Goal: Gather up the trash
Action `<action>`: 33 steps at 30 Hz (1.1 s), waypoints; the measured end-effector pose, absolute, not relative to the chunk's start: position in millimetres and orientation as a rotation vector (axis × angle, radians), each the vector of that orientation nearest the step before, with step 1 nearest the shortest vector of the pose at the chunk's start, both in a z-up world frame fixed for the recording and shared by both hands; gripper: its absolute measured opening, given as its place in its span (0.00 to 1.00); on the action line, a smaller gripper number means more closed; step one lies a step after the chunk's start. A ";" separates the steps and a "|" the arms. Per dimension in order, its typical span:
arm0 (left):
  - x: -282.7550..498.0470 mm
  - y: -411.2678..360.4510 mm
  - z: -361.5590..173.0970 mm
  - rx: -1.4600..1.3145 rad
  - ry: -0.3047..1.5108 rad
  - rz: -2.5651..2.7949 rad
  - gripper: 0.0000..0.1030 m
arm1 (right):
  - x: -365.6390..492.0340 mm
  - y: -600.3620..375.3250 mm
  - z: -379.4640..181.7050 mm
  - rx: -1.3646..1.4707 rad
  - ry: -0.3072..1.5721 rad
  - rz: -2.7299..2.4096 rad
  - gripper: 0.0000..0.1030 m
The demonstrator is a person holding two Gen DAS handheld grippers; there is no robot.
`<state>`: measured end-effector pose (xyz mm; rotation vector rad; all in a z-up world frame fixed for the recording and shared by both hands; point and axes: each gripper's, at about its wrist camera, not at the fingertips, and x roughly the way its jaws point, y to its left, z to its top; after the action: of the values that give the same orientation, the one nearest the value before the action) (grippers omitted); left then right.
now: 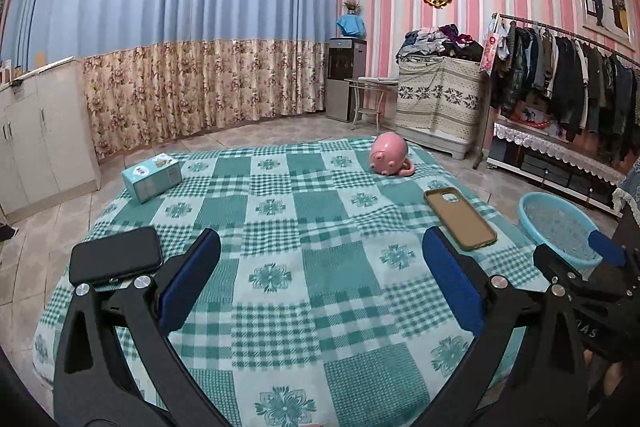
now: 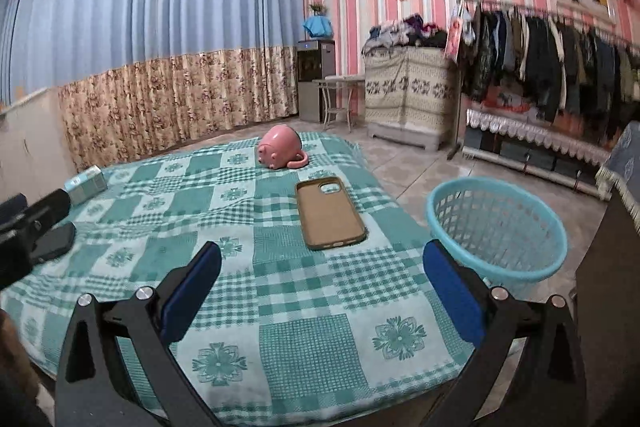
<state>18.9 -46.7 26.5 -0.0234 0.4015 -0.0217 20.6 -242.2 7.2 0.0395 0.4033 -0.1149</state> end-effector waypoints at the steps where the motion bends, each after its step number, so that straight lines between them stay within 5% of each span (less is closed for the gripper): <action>1: 18.9 -45.3 25.3 -0.028 0.402 -0.020 0.95 | 20.8 -240.2 5.9 0.026 0.399 -0.119 0.96; 33: 26.5 -50.1 8.2 -0.030 0.433 -0.023 0.95 | 28.7 -235.1 -6.1 0.015 0.381 -0.080 0.96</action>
<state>26.5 -50.1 8.2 -0.0304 0.4327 -0.0228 28.7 -235.1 -6.1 0.0154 0.3808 -0.0797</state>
